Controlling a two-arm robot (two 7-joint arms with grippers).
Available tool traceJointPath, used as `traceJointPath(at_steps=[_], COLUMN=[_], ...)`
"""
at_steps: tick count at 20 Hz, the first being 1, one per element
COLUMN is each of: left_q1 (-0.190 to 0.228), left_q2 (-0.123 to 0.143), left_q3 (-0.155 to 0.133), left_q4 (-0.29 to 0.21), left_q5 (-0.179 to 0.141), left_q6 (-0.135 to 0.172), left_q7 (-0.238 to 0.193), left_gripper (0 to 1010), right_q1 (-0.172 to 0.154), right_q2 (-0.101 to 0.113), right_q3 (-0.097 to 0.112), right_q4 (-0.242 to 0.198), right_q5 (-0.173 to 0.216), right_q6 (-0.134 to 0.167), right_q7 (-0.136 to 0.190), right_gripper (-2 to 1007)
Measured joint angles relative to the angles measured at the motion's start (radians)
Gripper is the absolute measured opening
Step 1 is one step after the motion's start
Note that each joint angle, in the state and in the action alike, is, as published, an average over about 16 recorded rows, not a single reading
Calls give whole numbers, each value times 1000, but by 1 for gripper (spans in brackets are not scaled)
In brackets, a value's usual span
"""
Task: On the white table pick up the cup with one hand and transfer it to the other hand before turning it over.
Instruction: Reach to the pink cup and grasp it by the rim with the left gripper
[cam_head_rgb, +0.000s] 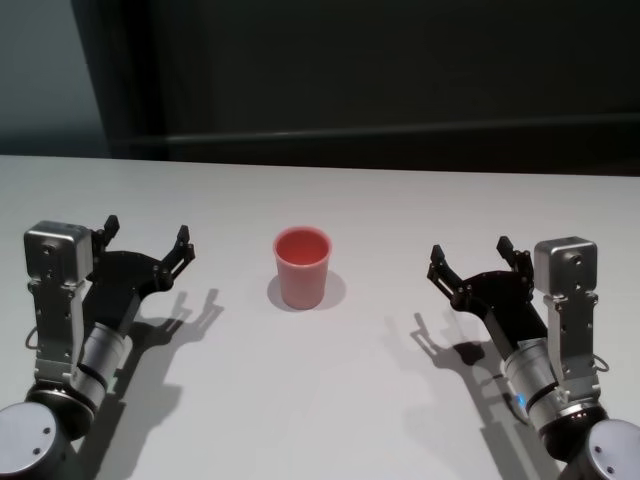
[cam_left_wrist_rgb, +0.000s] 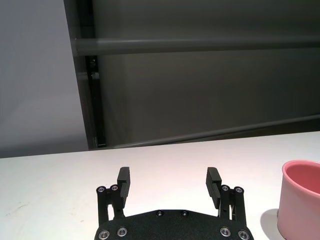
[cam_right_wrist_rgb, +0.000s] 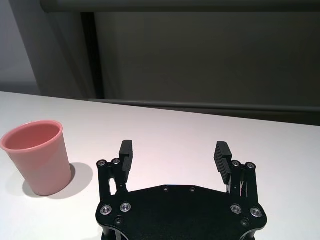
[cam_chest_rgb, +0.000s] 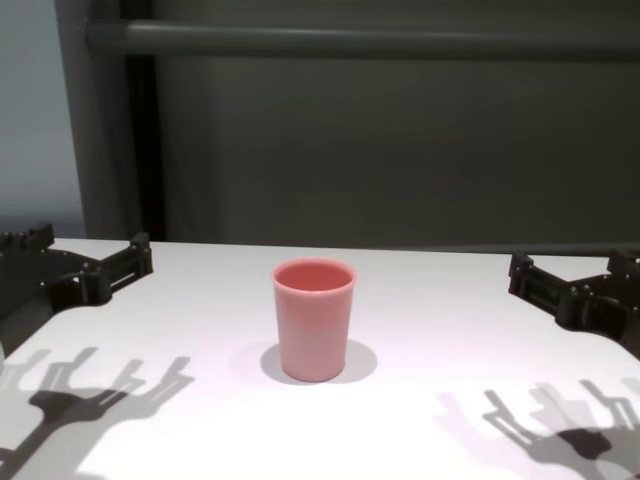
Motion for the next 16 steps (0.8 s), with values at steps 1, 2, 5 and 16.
traceJointPath(at_steps=[1,2,5,16], left_q1=[0,0,0,0], left_q2=[0,0,0,0], left_q3=[0,0,0,0], left_q4=[0,0,0,0], left_q5=[0,0,0,0], left_q6=[0,0,0,0], left_q7=[0,0,0,0], left_gripper=[1003,1003,1003,1003], right_q1=[0,0,0,0], right_q2=[0,0,0,0], right_q3=[0,0,0,0], right_q4=[0,0,0,0], right_q5=[0,0,0,0], right_q6=[0,0,0,0], right_q7=[0,0,0,0], right_gripper=[1002,1002,1002,1002])
